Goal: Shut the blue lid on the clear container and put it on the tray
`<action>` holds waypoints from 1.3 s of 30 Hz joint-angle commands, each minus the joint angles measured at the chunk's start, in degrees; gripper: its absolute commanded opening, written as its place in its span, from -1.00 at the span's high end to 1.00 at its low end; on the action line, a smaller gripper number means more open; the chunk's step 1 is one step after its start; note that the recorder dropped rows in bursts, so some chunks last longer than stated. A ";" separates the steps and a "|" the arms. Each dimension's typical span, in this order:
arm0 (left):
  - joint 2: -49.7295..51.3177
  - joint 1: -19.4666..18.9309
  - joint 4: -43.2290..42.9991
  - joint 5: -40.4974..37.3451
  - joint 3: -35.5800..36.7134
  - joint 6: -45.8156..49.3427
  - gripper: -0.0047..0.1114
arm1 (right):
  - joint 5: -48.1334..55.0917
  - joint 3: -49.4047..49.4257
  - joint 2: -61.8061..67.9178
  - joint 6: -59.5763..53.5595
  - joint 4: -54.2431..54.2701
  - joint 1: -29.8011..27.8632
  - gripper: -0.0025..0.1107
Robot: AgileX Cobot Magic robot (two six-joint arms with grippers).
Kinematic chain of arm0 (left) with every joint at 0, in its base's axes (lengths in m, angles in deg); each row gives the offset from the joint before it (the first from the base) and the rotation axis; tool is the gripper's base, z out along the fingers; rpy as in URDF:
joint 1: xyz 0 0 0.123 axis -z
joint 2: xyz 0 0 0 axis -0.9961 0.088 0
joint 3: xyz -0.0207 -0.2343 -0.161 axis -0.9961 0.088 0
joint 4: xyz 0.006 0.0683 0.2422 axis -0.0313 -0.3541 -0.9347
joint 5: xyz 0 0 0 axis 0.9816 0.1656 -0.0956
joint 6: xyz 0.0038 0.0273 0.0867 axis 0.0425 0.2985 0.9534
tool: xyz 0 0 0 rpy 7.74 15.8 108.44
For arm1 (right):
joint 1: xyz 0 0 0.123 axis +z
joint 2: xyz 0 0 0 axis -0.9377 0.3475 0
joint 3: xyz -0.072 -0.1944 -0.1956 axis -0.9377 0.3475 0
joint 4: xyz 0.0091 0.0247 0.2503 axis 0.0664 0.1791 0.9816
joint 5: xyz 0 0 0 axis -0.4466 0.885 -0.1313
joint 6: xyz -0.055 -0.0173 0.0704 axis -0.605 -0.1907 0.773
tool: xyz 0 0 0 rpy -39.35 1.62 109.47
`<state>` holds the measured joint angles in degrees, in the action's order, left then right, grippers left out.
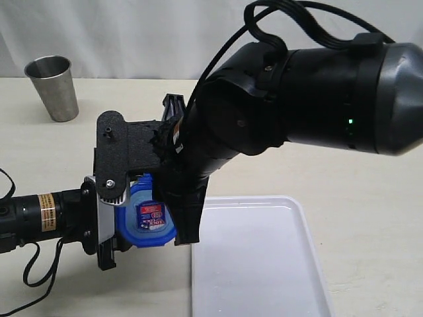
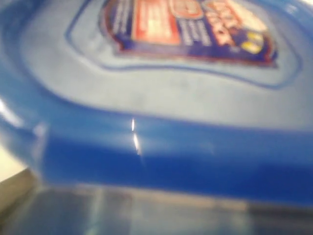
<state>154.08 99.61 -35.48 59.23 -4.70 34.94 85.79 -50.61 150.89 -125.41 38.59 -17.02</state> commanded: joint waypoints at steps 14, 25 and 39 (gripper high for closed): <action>-0.36 -0.03 0.75 7.31 -0.43 -5.88 0.92 | 5.49 0.60 6.23 0.06 2.70 0.16 0.57; -0.36 -0.03 0.64 7.31 -0.43 -7.45 0.92 | 6.62 0.60 6.33 -3.12 6.80 0.16 0.58; -0.36 -0.03 12.79 7.31 -0.43 -33.43 0.92 | 4.02 -3.64 4.43 24.55 -5.28 -6.66 0.58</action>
<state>154.11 99.59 -23.03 62.47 -4.82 4.42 89.73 -54.31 155.35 -103.35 33.36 -23.53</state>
